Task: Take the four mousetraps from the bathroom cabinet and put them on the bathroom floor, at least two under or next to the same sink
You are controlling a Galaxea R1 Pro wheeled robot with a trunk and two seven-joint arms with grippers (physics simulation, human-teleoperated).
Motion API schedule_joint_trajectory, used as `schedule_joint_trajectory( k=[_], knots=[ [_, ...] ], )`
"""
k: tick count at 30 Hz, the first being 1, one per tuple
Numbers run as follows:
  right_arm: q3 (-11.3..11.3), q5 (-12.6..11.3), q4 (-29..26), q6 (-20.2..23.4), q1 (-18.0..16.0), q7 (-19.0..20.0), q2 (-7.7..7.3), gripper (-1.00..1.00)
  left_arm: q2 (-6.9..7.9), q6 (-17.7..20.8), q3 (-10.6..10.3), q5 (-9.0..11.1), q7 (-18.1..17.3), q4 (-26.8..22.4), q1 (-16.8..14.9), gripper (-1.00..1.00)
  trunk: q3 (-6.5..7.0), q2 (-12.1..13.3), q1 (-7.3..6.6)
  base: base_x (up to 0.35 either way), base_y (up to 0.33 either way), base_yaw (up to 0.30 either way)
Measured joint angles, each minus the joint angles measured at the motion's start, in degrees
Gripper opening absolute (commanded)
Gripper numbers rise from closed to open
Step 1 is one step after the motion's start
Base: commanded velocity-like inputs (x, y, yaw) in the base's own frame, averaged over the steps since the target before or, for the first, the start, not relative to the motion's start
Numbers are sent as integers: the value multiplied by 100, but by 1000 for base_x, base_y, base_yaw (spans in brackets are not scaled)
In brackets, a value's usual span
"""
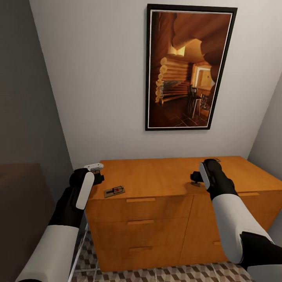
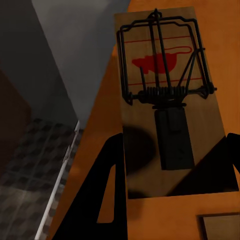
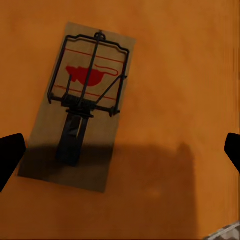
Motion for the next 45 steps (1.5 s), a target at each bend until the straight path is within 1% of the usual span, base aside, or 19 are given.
schedule_joint_trajectory(
  k=[10, 26, 31, 32, 36, 40, 45],
  knots=[
    [-13, 1, -1, -9, 0, 28, -11, 100, 0, 2, 1, 0, 0, 0, 0, -100, 0, 0, 0, 0, 0, 0],
    [-17, -34, -47, 6, 0, 92, 34, 100, 0, 9, 2, 0, 0, 0, 0, -100, 0, 0, 0, 0, 0, 0],
    [-18, -135, -47, 18, 0, 148, 34, 100, 0, 9, 1, 0, 0, 0, 0, -100, 0, 0, 0, 0, 0, 0],
    [-15, -196, -46, 24, 0, 165, 31, 100, 0, 9, 1, 2, 0, 0, 0, -100, 0, 0, 0, 0, 0, 0],
    [-12, -304, -47, 32, 0, 188, 24, 100, 0, 9, 0, 0, 0, 0, 0, -100, 0, 0, 0, 0, 0, 0],
    [-11, -371, -45, 27, 0, 199, 19, 100, 0, 8, 1, 3, 0, 0, 0, -100, 0, 0, 0, 0, 0, 0],
    [-10, -394, -46, 25, 0, 203, 18, 100, 4, 9, 1, 6, 0, 2, 0, -100, 0, 0, 0, 0, 0, 0]
  ],
)
